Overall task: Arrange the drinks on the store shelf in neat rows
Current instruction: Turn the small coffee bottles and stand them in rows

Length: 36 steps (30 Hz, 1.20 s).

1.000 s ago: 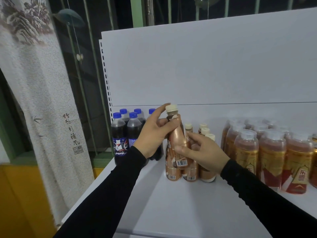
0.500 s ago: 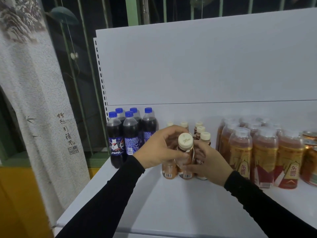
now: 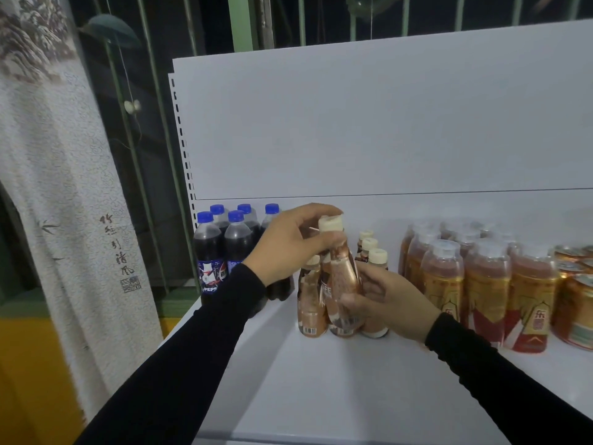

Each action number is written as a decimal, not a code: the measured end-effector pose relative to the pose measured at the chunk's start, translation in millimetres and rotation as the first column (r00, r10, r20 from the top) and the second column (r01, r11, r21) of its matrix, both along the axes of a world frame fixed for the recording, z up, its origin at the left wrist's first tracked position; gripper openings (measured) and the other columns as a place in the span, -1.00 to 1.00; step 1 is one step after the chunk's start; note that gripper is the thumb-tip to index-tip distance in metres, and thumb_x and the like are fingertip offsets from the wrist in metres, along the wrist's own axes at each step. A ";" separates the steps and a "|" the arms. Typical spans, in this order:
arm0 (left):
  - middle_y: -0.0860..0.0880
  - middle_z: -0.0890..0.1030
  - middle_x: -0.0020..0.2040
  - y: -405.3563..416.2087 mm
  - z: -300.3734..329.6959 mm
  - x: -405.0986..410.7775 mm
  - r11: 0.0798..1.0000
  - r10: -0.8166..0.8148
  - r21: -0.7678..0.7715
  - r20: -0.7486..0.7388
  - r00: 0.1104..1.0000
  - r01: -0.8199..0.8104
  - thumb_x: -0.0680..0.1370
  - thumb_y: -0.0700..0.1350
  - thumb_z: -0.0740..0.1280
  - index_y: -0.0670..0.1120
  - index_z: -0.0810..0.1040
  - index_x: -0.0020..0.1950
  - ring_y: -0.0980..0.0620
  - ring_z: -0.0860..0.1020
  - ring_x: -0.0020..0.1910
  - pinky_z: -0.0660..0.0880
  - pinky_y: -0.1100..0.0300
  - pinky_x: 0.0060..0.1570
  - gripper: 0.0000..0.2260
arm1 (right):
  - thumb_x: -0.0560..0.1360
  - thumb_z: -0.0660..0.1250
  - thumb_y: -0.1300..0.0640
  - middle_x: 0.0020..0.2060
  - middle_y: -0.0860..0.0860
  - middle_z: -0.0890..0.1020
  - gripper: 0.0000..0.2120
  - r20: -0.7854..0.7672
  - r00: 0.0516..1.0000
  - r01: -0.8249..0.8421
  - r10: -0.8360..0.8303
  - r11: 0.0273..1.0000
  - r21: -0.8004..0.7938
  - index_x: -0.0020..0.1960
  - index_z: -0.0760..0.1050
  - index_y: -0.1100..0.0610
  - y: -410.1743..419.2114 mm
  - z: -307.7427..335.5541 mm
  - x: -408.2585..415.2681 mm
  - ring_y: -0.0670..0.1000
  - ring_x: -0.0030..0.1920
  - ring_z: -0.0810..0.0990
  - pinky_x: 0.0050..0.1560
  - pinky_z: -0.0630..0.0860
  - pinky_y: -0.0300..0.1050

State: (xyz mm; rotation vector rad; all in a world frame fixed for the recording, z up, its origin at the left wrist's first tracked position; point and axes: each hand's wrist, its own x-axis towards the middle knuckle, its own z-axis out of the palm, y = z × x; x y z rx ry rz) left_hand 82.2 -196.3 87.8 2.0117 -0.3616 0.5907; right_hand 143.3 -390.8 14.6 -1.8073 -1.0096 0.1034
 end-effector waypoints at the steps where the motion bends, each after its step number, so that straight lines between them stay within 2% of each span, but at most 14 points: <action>1: 0.00 0.70 0.07 -0.2 4.2 3.1 1.000 0.009 -0.012 0.008 1.000 -0.009 0.53 -0.14 0.47 0.11 0.60 0.18 -0.01 0.69 0.01 0.63 -0.08 0.11 -0.74 | 0.50 0.41 0.12 0.00 -0.29 0.66 -0.64 0.018 1.000 0.007 -0.007 1.000 -0.013 0.23 0.44 -0.11 -1.7 4.4 0.7 -0.26 0.08 0.62 0.01 0.51 -0.41; 4: -0.09 0.70 0.00 0.1 21.0 14.1 0.998 0.058 -0.027 0.060 0.997 -0.056 0.53 -0.14 0.47 0.09 0.62 0.14 -0.07 0.69 -0.06 0.65 -0.09 0.02 -0.78 | 0.47 0.32 -0.12 0.02 -0.39 0.54 -0.62 0.132 0.989 0.080 -0.068 0.993 -0.087 0.26 0.35 -0.26 -8.2 21.6 5.4 -0.44 0.05 0.53 -0.01 0.44 -0.52; 6: -0.14 0.70 -0.02 1.2 35.4 22.0 0.995 0.084 -0.052 0.089 0.992 -0.079 0.54 -0.16 0.46 0.09 0.63 0.10 -0.14 0.68 -0.07 0.66 -0.10 -0.01 -0.80 | 0.45 0.25 -0.21 0.09 -0.34 0.49 -0.52 0.223 0.967 0.154 -0.124 0.981 -0.120 0.35 0.36 -0.19 -13.3 31.0 14.8 -0.48 0.04 0.49 0.00 0.39 -0.56; 9: -0.22 0.68 0.01 4.2 58.2 34.6 0.989 0.109 -0.109 0.127 0.986 -0.095 0.54 -0.19 0.45 0.01 0.64 0.10 -0.18 0.67 -0.04 0.65 -0.06 -0.05 -0.83 | 0.43 0.18 -0.32 0.27 -0.08 0.53 -0.28 0.365 0.908 0.274 -0.205 0.950 -0.151 0.47 0.35 0.04 -19.1 40.8 35.7 -0.24 0.20 0.48 0.18 0.39 -0.38; 10: -0.21 0.68 0.01 5.2 66.1 38.8 0.987 0.119 -0.128 0.137 0.983 -0.101 0.55 -0.20 0.45 -0.02 0.63 0.10 -0.14 0.67 -0.06 0.65 -0.01 -0.07 -0.84 | 0.43 0.17 -0.33 0.31 -0.03 0.51 -0.26 0.418 0.883 0.314 -0.215 0.931 -0.185 0.49 0.32 0.06 -20.5 44.1 42.3 -0.16 0.26 0.46 0.23 0.35 -0.31; 13: -0.14 0.69 -0.06 8.5 85.3 55.1 0.980 0.158 -0.151 0.159 0.975 -0.134 0.55 -0.21 0.44 -0.05 0.63 0.07 0.00 0.64 -0.14 0.63 0.13 -0.19 -0.87 | 0.49 0.16 -0.32 0.44 0.01 0.39 -0.26 0.529 0.825 0.413 -0.197 0.850 -0.328 0.54 0.23 0.06 -21.7 52.7 59.4 -0.05 0.41 0.33 0.28 0.18 -0.29; 15: -0.10 0.69 -0.07 11.7 91.4 69.7 0.976 0.192 -0.135 0.160 0.968 -0.171 0.54 -0.17 0.45 -0.02 0.62 0.07 0.02 0.65 -0.16 0.59 0.17 -0.21 -0.87 | 0.48 0.12 -0.37 0.51 0.02 0.29 -0.21 0.535 0.827 0.439 -0.175 0.795 -0.419 0.57 0.15 0.04 -19.1 56.2 67.6 -0.03 0.47 0.26 0.34 0.16 -0.24; 20: -0.02 0.65 -0.07 15.0 79.3 108.9 0.965 0.262 -0.062 0.118 0.958 -0.256 0.50 -0.11 0.47 0.00 0.63 0.11 -0.05 0.65 -0.07 0.64 -0.05 0.03 -0.80 | 0.49 0.09 -0.42 0.58 0.03 0.12 -0.12 0.496 0.858 0.435 -0.133 0.702 -0.564 0.61 -0.01 0.07 -5.3 54.7 77.6 0.03 0.53 0.18 0.45 0.16 -0.10; 25: -0.09 0.64 0.07 14.5 51.0 134.6 0.962 0.272 0.019 0.051 0.961 -0.273 0.52 -0.12 0.46 -0.02 0.61 0.16 -0.04 0.64 -0.06 0.63 -0.04 0.07 -0.78 | 0.47 0.12 -0.46 0.54 0.01 0.20 -0.14 0.485 0.865 0.435 -0.124 0.666 -0.606 0.58 0.08 0.05 4.2 45.0 81.6 0.02 0.47 0.27 0.28 0.25 -0.15; 28: -0.06 0.63 0.09 13.9 31.2 140.3 0.962 0.263 0.078 -0.005 0.965 -0.262 0.52 -0.13 0.46 -0.01 0.60 0.16 -0.06 0.63 0.03 0.60 -0.07 0.13 -0.77 | 0.48 0.13 -0.45 0.56 0.01 0.14 -0.11 0.489 0.864 0.441 -0.119 0.645 -0.624 0.59 0.04 0.08 5.2 43.2 81.4 0.04 0.51 0.21 0.41 0.21 -0.07; 31: -0.04 0.63 0.10 12.7 9.9 140.9 0.965 0.243 0.122 -0.071 0.967 -0.233 0.52 -0.13 0.45 0.01 0.59 0.17 -0.03 0.61 0.07 0.59 0.00 0.15 -0.76 | 0.46 0.15 -0.45 0.57 0.02 0.13 -0.10 0.488 0.865 0.440 -0.114 0.638 -0.631 0.58 0.05 0.08 6.4 42.1 81.7 0.04 0.51 0.21 0.43 0.22 -0.07; 34: 0.00 0.61 0.11 12.3 -5.6 139.8 0.944 0.259 0.241 -0.115 0.959 -0.226 0.52 -0.09 0.45 0.02 0.58 0.20 0.02 0.59 0.07 0.53 0.25 0.00 -0.74 | 0.46 0.16 -0.44 0.57 0.03 0.11 -0.11 0.495 0.862 0.447 -0.112 0.629 -0.636 0.57 0.07 0.09 7.1 42.5 81.3 0.05 0.51 0.20 0.43 0.22 -0.07; 36: 0.02 0.61 0.09 13.2 -12.2 138.6 0.923 0.263 0.328 -0.159 0.952 -0.201 0.49 -0.06 0.48 0.02 0.59 0.19 0.03 0.58 0.04 0.53 0.23 -0.01 -0.72 | 0.46 0.17 -0.44 0.57 0.02 0.10 -0.12 0.491 0.864 0.445 -0.113 0.628 -0.639 0.57 0.07 0.09 7.6 42.7 81.0 0.04 0.52 0.19 0.44 0.22 -0.06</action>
